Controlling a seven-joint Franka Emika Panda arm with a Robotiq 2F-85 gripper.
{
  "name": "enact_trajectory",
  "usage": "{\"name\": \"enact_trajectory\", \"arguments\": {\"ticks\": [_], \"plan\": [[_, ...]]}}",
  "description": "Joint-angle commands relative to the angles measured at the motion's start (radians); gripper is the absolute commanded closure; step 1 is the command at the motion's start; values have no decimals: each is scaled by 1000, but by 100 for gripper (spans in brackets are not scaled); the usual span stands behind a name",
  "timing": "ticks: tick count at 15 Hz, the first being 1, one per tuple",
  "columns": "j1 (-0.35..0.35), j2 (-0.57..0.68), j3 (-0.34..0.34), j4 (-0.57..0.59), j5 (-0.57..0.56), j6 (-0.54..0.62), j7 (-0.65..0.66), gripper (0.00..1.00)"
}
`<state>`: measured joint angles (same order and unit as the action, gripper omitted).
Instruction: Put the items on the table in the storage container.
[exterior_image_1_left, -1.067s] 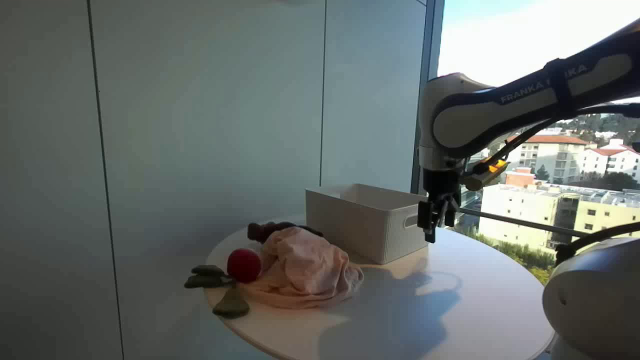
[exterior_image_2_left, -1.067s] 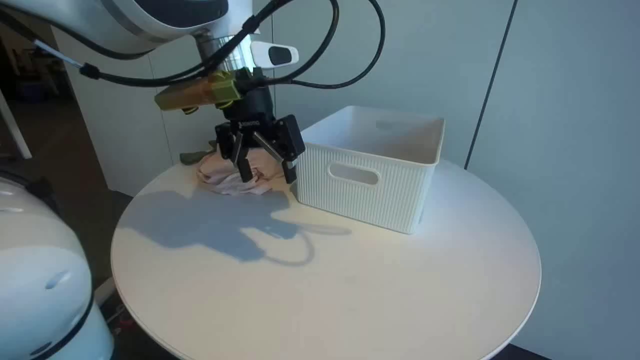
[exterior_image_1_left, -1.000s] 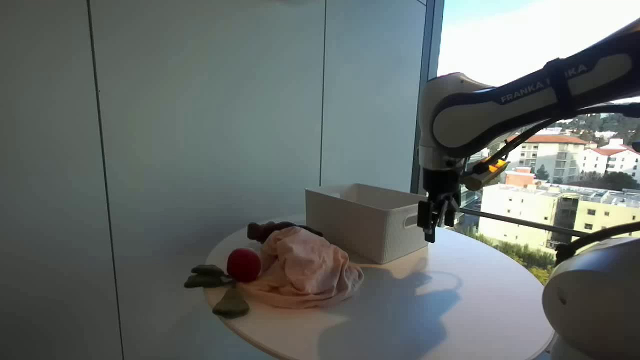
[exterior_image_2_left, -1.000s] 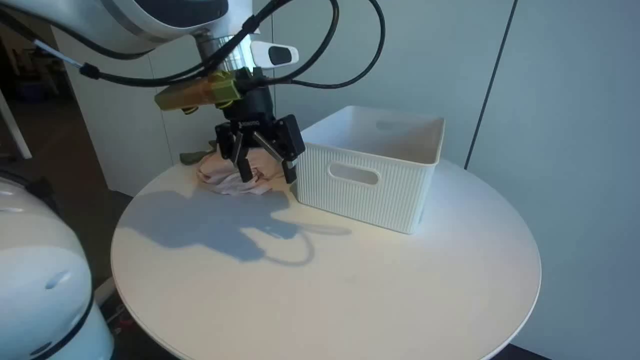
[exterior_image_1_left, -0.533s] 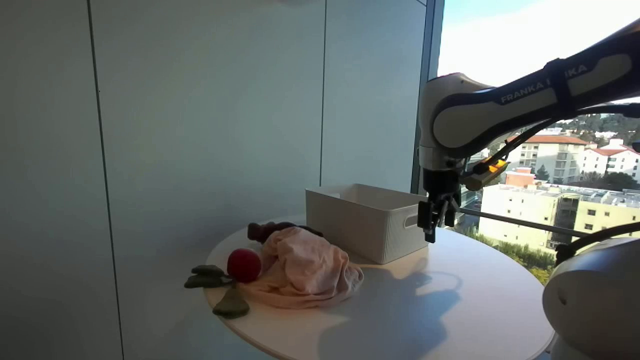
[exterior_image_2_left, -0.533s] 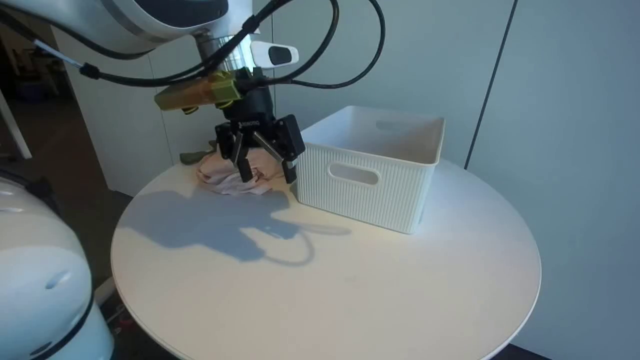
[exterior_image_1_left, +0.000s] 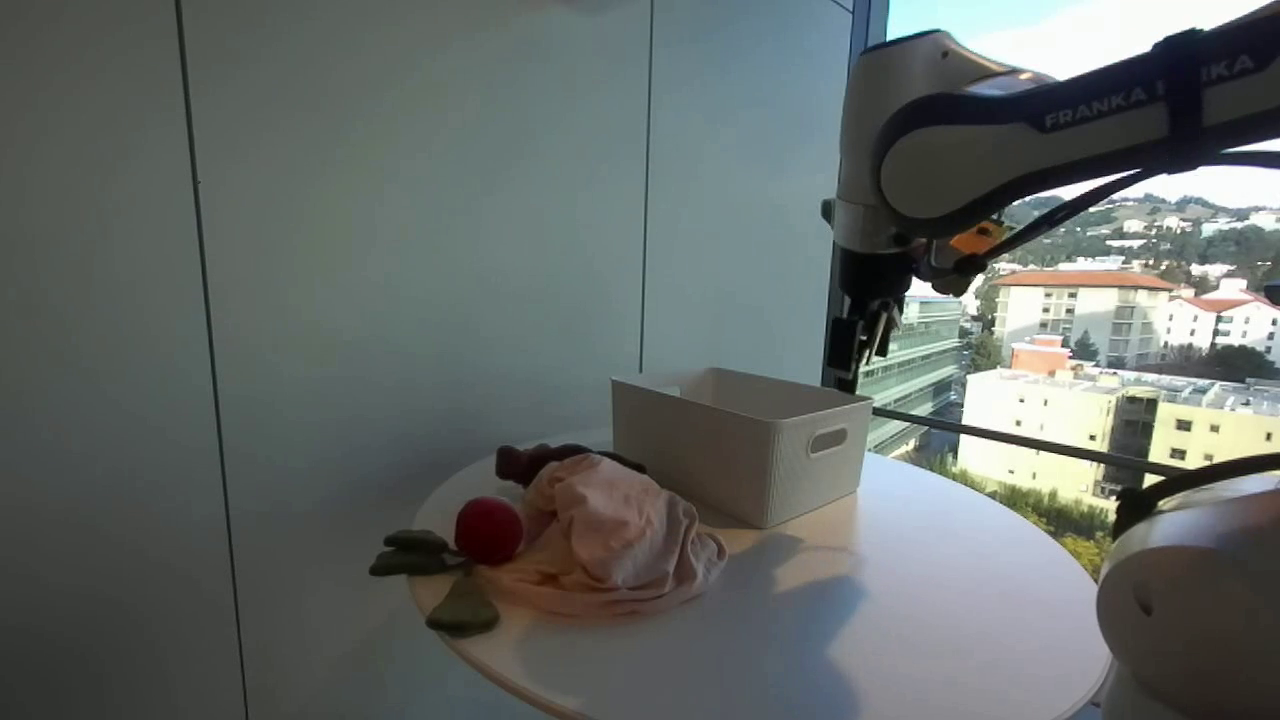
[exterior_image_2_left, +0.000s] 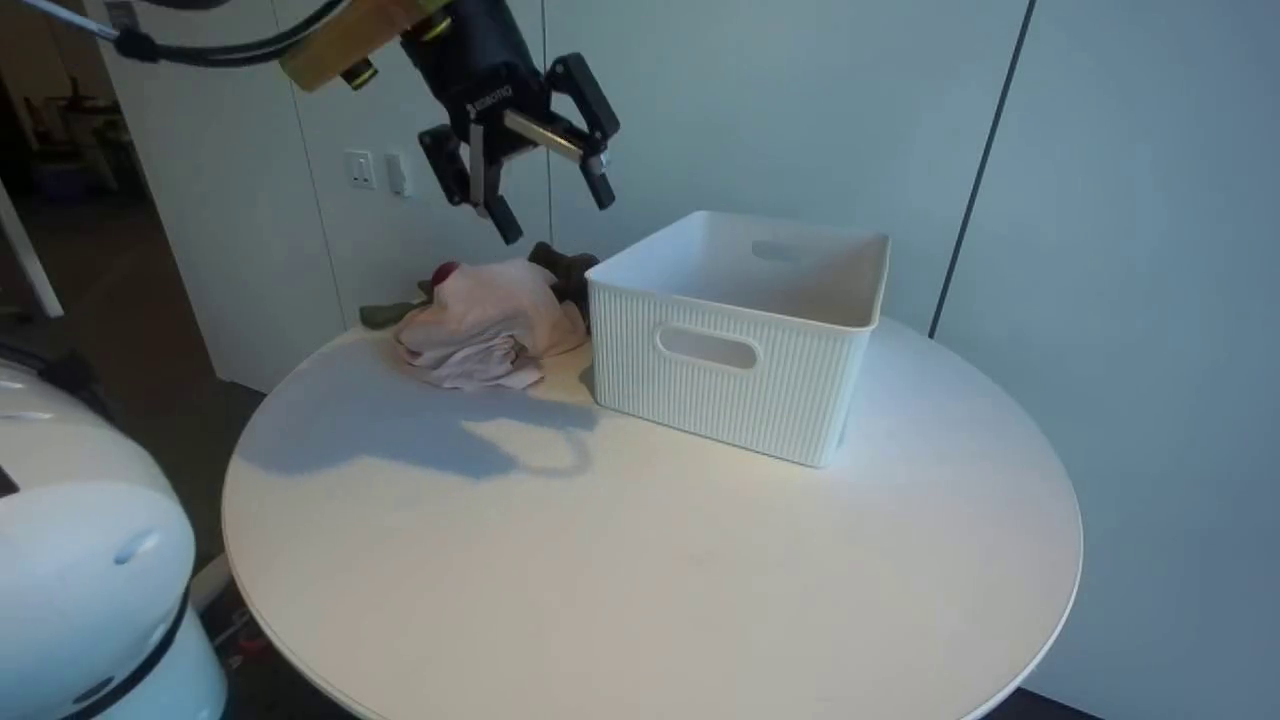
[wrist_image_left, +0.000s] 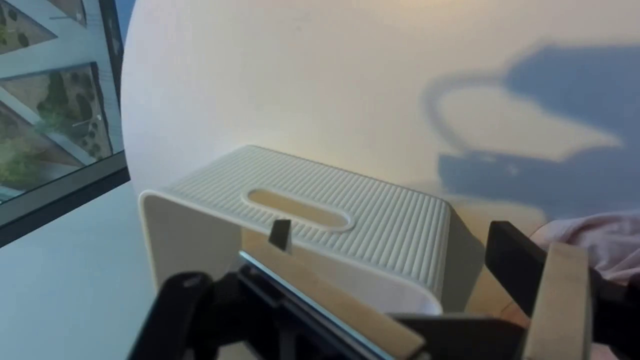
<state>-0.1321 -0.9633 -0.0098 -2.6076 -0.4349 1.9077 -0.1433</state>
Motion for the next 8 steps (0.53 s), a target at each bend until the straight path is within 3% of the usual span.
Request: {"name": "enact_trajectory", "arguments": {"ticks": [1, 5, 8], "plan": [[76, 78, -7, 173, -44, 50, -79, 0], [172, 261, -69, 254, 13, 294, -154, 0], [253, 438, -122, 319, 135, 417, -239, 0]]}}
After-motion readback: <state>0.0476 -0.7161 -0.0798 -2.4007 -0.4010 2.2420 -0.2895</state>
